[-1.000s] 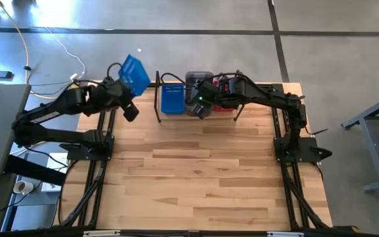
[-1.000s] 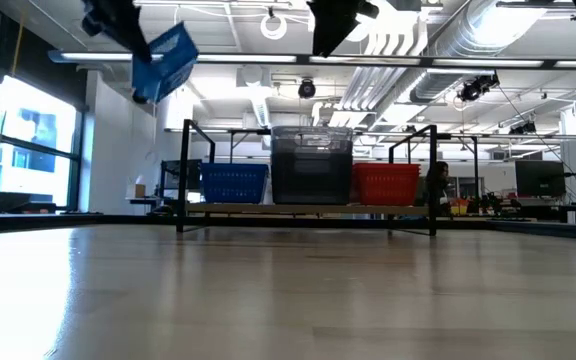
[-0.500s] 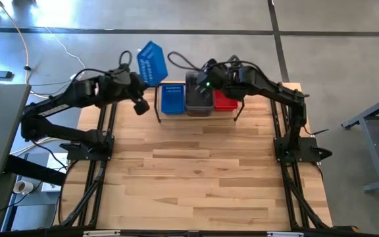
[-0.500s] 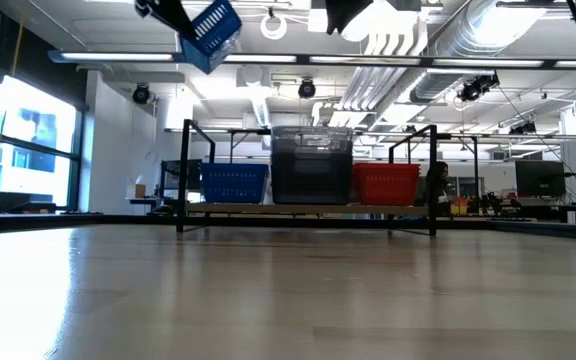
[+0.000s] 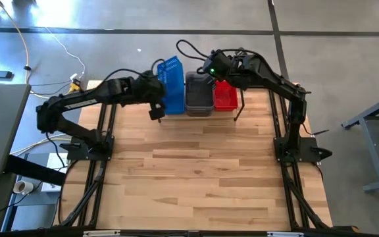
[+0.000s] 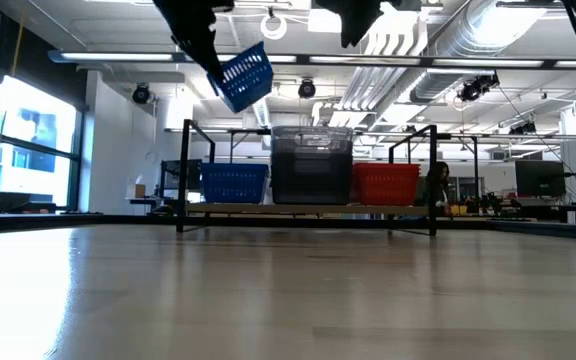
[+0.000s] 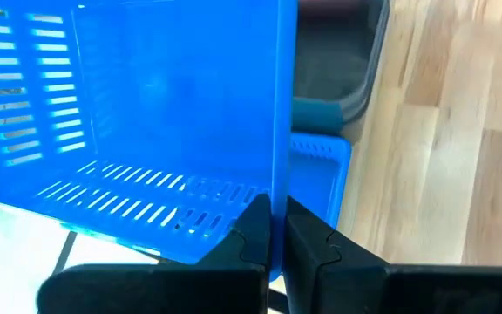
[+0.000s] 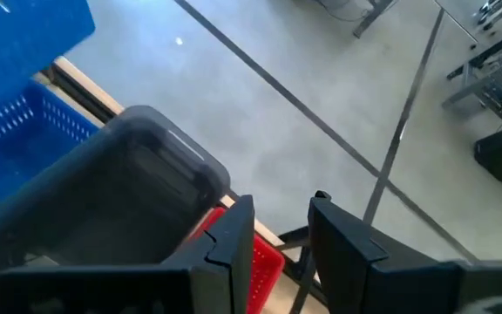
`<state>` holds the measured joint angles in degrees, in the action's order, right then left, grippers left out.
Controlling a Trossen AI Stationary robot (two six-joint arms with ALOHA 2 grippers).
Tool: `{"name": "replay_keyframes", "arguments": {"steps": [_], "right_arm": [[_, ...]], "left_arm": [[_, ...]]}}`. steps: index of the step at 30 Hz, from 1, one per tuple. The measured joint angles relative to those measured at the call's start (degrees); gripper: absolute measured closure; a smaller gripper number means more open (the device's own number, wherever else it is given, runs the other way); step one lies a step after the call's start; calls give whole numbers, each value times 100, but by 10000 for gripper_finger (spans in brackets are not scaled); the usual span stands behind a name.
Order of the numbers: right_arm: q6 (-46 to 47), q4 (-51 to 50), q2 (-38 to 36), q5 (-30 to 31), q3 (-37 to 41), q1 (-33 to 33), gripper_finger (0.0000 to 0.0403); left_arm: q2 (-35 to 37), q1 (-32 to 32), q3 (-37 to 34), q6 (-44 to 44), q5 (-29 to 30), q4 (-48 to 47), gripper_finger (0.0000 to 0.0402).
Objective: Stack baskets on shelf by color
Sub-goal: Stack the blue bin on the blue bins on the shelf
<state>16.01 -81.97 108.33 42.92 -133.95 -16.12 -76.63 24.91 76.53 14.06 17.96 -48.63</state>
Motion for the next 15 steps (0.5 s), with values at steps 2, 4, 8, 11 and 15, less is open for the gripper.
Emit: {"name": "replay_keyframes", "arguments": {"steps": [2, 4, 8, 11, 15], "right_arm": [[0, -29, -8, 0, 0, -38, 305], [-8, -56, -11, -2, 0, -60, 305], [-157, -56, -11, -3, 0, -103, 305], [-170, -55, -11, -19, 0, -128, 305], [-206, -55, -9, -23, 0, -167, 305]], "left_arm": [[-121, 0, 0, 10, 2, -25, 401], [-225, 0, 0, 10, 2, -129, 401], [-436, 0, 0, -18, 4, -386, 401], [-573, 0, 0, -40, -27, -558, 401], [-754, 0, 0, -36, -69, -631, 401]]}}
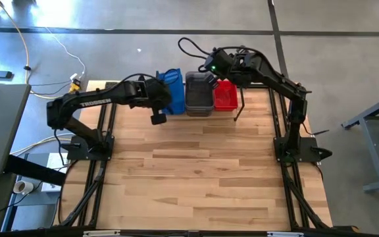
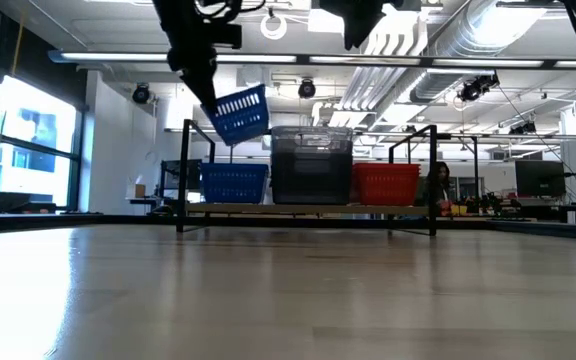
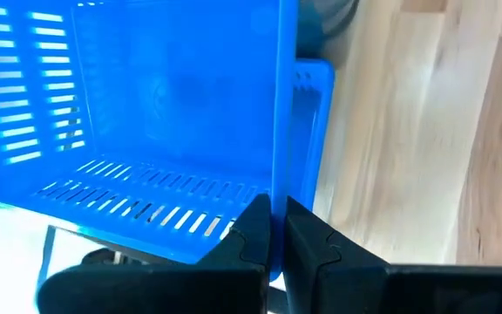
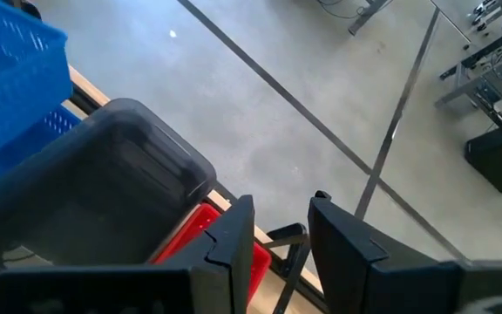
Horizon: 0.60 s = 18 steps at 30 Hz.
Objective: Stack baskets on shelf by color
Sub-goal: Stack the blue bin on the blue bins on the shelf
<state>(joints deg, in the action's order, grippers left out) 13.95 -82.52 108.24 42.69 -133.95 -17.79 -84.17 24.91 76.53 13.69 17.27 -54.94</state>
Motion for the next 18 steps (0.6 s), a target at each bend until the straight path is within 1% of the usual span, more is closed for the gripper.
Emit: {"name": "replay_keyframes", "arguments": {"steps": [18], "right_arm": [[-141, 7, -2, -118, 0, -23, 305]], "left_arm": [[-710, -20, -2, 243, -34, -270, 401]]}}
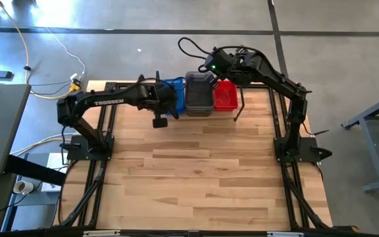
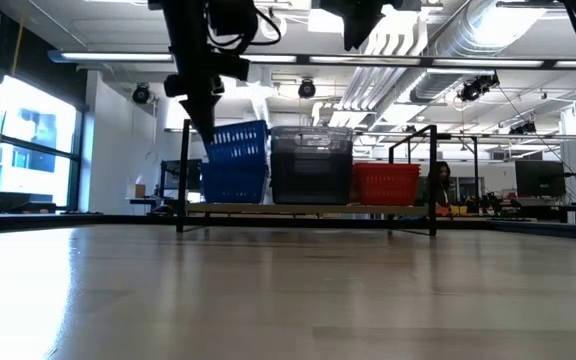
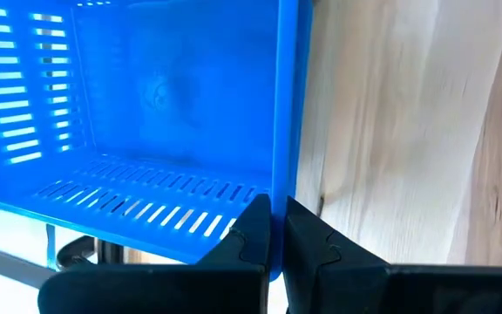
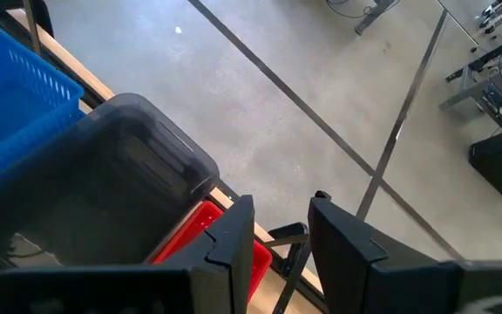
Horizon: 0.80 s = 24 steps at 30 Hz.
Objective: Stack baskets on shelf by color
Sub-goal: Stack the blue bin on the blue bins on the shelf
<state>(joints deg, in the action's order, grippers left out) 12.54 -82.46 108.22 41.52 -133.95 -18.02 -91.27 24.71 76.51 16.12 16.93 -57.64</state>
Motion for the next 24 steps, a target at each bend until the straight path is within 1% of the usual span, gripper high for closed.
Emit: {"name": "replay_keyframes", "arguments": {"steps": [16, 24], "right_arm": [[-18, 0, 0, 2, 0, 0, 305], [-101, 0, 0, 2, -1, 0, 305]], "left_arm": [[-422, 0, 0, 59, 41, 37, 400], [-462, 0, 0, 10, 41, 55, 371]]}}
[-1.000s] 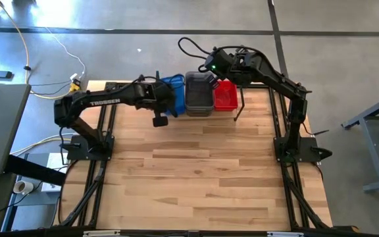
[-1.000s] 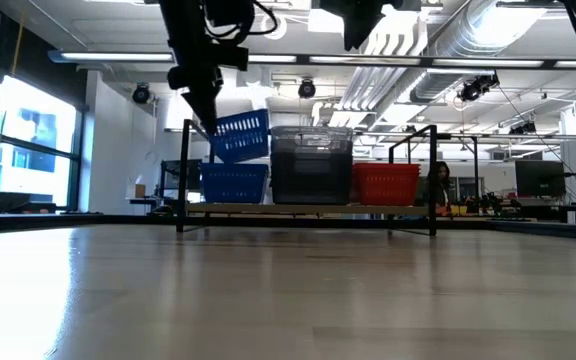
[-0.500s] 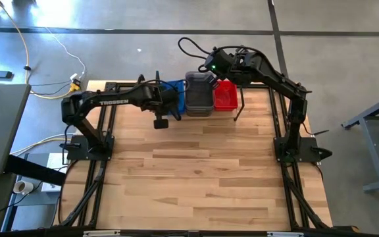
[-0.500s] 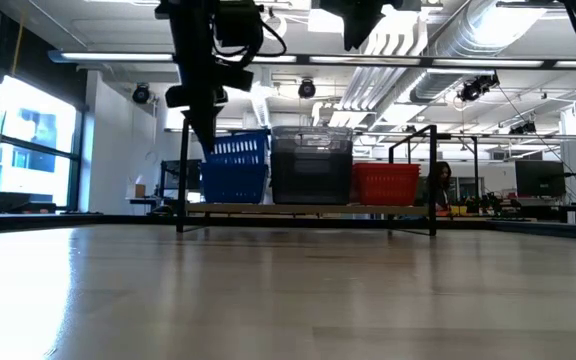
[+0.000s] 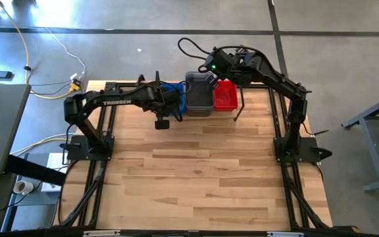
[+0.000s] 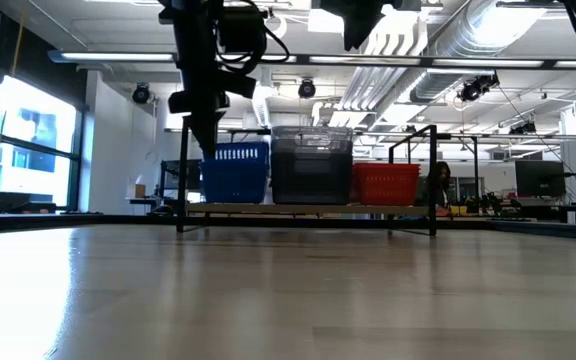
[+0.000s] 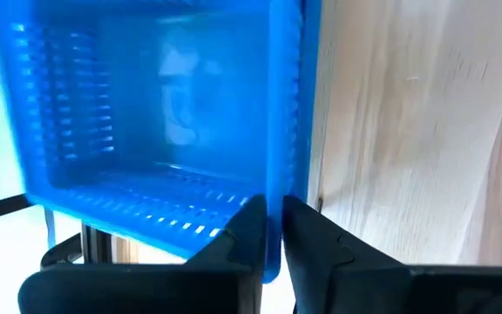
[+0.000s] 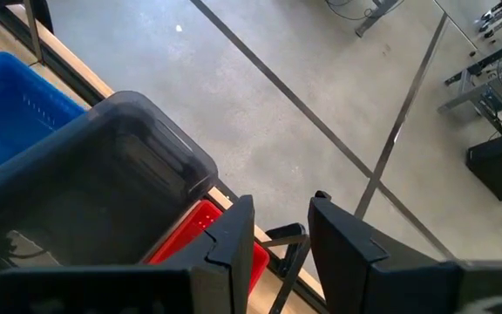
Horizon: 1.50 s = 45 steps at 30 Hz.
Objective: Stack baskets on shelf by color
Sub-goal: Stack the blue bin on the blue bins on the shelf, then return to Home Position
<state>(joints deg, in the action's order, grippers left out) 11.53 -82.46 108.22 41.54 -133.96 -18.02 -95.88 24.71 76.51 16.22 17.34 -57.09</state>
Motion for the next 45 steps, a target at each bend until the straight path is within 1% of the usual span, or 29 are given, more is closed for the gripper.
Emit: {"name": "replay_keyframes", "arguments": {"steps": [6, 11, 14, 19, 23, 26, 28, 31, 33, 35, 40, 45], "right_arm": [[-2, 0, 0, -31, 1, 0, 305], [-4, -4, 0, -277, 1, 0, 305], [-44, -5, 2, -284, 1, 0, 305], [-131, -25, 0, -309, 0, 0, 305], [-117, -202, 0, -556, 1, 0, 305], [-7, -393, 2, -630, 1, 18, 305], [174, -633, 0, -640, 1, 49, 305], [448, -728, -21, -484, 73, 141, 305], [466, -776, -95, -503, 213, 202, 305], [599, -745, -160, -485, 369, 263, 305], [904, -750, -495, -489, 1280, 374, 305], [1404, -522, -1119, -497, 2428, 489, 305]], "left_arm": [[1, 9, 0, -60, -10, 1, 340], [1, 11, 0, -102, -20, -6, 310], [10, 11, 1, -104, -21, -48, 298], [22, 11, 307, -125, -21, -501, 292], [22, 11, 683, -369, -41, -910, 295], [45, 11, 948, -691, -280, -1165, 295], [158, 13, 979, -849, -544, -1187, 295], [436, 11, 979, -1059, -893, -1197, 296], [668, -3, 979, -1186, -1068, -1168, 298], [965, -9, 889, -1348, -1186, -949, 299], [1982, -55, 98, -1740, -1274, -30, 300], [3027, -131, -837, -2196, -1280, 784, 300]]}}
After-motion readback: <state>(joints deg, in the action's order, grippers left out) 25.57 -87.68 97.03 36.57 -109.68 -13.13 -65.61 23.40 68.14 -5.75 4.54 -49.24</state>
